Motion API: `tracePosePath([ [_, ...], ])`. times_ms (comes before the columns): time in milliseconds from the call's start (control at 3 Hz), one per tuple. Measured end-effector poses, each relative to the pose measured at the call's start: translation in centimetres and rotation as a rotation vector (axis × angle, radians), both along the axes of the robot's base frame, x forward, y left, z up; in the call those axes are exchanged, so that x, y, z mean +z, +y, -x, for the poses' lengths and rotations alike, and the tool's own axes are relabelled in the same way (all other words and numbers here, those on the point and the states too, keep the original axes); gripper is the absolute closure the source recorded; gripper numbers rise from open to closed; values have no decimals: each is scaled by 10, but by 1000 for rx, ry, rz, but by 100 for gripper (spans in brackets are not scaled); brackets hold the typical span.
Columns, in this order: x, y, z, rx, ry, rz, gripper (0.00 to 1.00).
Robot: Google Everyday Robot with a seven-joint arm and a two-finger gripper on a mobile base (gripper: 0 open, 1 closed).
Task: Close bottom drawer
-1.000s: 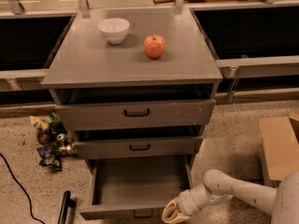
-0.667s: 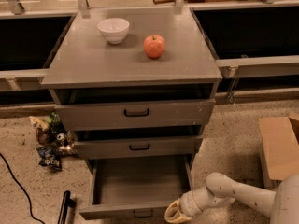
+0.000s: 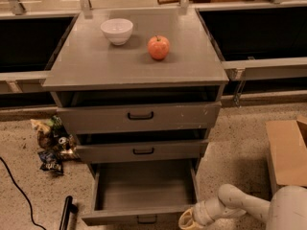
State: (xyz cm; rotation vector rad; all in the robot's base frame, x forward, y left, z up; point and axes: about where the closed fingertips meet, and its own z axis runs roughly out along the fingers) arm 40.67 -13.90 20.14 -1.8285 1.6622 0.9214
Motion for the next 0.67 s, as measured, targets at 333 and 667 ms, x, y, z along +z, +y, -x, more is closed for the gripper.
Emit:
tracePosePath([
  [333,-21,-9,-7,-17,-13,4,100],
  [667,-35,-8,-14,-14,-32,-2,81],
])
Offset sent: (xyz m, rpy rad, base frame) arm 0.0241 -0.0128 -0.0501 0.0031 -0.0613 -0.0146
